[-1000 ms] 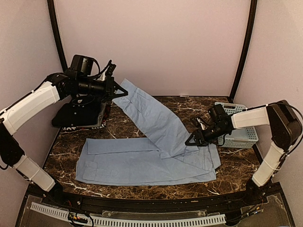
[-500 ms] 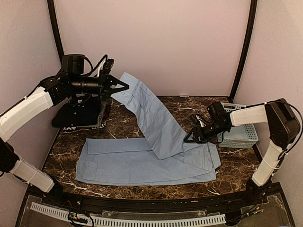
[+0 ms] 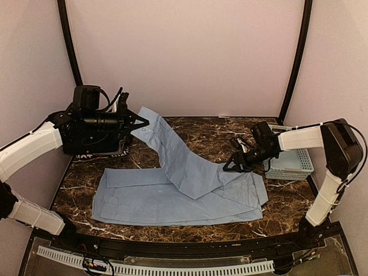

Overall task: Fold and stack the long sleeve shirts
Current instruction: Fold the sleeve of the rectangle-folded shirt.

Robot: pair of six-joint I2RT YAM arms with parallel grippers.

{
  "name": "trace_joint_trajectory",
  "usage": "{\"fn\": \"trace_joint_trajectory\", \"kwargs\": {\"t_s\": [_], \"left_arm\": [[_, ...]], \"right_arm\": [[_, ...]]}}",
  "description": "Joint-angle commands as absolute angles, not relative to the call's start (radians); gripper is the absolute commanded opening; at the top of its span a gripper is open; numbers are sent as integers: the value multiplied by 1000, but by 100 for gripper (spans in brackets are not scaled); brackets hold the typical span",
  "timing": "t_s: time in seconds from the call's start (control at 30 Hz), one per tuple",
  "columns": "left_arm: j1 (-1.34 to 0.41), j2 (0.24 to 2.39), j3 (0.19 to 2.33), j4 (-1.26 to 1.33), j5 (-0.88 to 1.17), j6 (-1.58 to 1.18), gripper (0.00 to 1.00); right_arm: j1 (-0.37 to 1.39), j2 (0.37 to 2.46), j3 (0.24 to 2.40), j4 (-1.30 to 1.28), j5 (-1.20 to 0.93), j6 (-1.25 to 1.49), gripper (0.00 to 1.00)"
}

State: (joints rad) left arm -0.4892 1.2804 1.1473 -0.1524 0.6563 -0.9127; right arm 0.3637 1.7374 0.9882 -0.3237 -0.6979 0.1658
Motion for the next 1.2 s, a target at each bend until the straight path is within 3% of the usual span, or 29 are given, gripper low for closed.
{"fn": "trace_joint_trajectory", "kwargs": {"t_s": [0.0, 0.6, 0.97, 1.17], "left_arm": [[-465, 1236, 1103, -212, 568, -865, 0], [-415, 1210, 870, -303, 432, -754, 5], [-364, 1226, 820, -268, 445, -716, 6], [-363, 1208, 870, -173, 571, -827, 0]], "right_arm": [[358, 1746, 1013, -340, -678, 154, 62], [357, 1737, 1020, -369, -631, 141, 64], [359, 1720, 1020, -384, -613, 137, 65], [359, 1675, 1027, -395, -596, 148, 66]]}}
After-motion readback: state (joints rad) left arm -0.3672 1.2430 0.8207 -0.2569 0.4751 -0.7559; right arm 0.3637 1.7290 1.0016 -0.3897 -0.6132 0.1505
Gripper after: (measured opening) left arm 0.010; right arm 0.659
